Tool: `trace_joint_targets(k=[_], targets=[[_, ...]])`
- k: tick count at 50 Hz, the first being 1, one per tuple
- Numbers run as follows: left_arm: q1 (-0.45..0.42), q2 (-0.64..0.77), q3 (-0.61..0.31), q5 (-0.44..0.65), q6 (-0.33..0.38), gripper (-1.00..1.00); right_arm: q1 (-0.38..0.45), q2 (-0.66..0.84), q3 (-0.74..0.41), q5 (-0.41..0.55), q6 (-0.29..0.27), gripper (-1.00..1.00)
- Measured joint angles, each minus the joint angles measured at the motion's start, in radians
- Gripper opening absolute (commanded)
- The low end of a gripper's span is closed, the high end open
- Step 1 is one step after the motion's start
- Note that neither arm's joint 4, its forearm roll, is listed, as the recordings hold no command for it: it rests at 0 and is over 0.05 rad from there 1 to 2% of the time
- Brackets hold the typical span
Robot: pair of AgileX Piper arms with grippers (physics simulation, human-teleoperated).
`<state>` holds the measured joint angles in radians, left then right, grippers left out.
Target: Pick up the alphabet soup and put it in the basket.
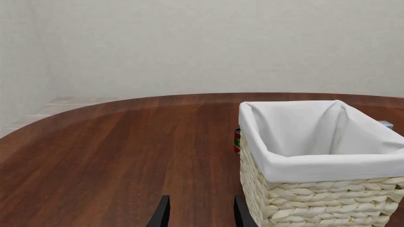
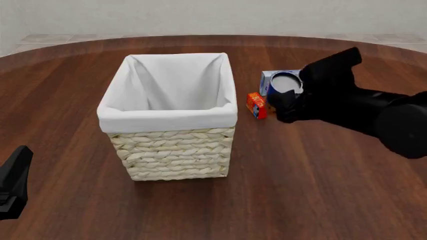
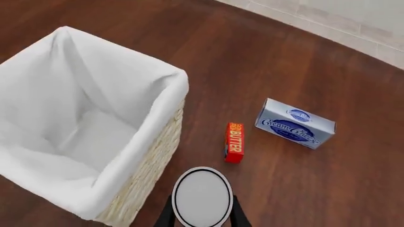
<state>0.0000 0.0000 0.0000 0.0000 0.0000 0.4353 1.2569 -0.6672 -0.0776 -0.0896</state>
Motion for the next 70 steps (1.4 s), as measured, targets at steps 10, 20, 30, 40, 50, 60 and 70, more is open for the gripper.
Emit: trace_joint_targets(k=[10,20,30,40,50,60,70], targets=[[0.000,0.000,0.000,0.000,0.000,1.00,0.016,-0.059,-0.118,0.108,-0.017,-1.00],[0.000,0.000,0.000,0.000,0.000,1.00,0.024,-0.068,-0.237,0.177,-0.031,-1.00],[0.000,0.000,0.000,0.000,0.000,1.00,0.050,-0.046,-0.324,0.210,-0.037,-1.00],[0.000,0.000,0.000,0.000,0.000,1.00,0.092,-0.004,-0.391,0.223,-0.038,-1.00],[0.000,0.000,0.000,0.000,0.000,1.00,0.139,0.046,-0.457,0.236,-0.043,-1.00],[0.000,0.000,0.000,0.000,0.000,1.00,0.189,0.107,-0.519,0.248,-0.044,-1.00],[0.000,0.000,0.000,0.000,0.000,1.00,0.237,0.176,-0.581,0.267,-0.053,-1.00]])
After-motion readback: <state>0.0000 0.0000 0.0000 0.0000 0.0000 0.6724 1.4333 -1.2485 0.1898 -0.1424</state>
